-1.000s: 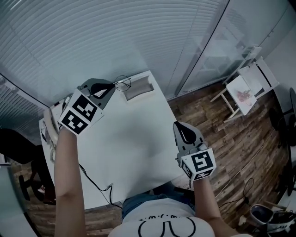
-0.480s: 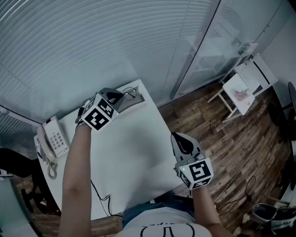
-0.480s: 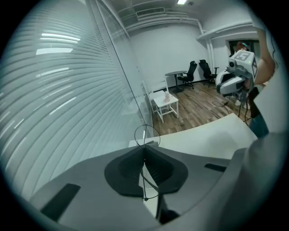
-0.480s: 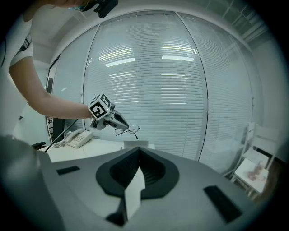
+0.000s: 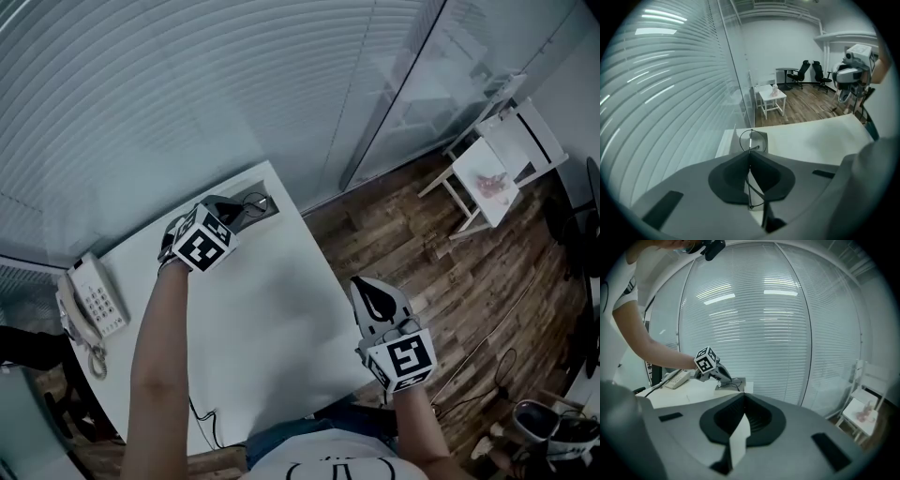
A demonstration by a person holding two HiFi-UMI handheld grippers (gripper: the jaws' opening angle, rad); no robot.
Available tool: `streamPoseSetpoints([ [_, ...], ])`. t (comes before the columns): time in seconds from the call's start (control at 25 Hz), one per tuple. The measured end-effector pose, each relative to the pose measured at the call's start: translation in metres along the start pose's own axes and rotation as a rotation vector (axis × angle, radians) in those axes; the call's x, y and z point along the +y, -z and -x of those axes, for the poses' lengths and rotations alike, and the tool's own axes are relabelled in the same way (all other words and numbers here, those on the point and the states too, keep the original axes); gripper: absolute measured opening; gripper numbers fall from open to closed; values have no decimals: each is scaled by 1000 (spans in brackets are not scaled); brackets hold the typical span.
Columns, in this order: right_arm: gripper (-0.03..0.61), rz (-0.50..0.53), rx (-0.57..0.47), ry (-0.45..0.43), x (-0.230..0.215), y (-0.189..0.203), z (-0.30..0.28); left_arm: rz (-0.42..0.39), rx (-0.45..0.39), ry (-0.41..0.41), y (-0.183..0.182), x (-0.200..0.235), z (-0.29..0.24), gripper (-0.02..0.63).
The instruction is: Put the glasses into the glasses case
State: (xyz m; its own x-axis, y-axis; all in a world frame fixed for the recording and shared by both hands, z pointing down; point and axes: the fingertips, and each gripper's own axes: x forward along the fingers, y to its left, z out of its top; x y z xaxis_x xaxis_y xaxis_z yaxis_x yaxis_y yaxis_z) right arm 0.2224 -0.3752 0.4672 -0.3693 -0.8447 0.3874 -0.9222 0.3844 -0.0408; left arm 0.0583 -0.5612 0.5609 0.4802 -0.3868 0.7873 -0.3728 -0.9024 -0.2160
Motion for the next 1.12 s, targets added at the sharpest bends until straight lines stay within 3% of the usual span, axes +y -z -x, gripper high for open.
streamPoseSetpoints([
  [0.32, 11, 41, -13, -16, -11, -9, -13, -16, 46, -12, 11, 0, -27, 23],
  [0.64, 11, 30, 17, -34, 0, 4, -11, -12, 77, 56, 15, -18, -32, 23],
  [0.72, 11, 32, 19, -35, 2, 2, -9, -23, 79, 40, 14, -16, -29, 37],
  [0.88, 11, 47, 3, -37, 9, -6, -7, -26, 44, -8, 9, -10, -18, 146],
  [1.12, 11, 75, -38, -34, 25, -25, 6, -10, -55, -96, -4, -6, 32, 149],
])
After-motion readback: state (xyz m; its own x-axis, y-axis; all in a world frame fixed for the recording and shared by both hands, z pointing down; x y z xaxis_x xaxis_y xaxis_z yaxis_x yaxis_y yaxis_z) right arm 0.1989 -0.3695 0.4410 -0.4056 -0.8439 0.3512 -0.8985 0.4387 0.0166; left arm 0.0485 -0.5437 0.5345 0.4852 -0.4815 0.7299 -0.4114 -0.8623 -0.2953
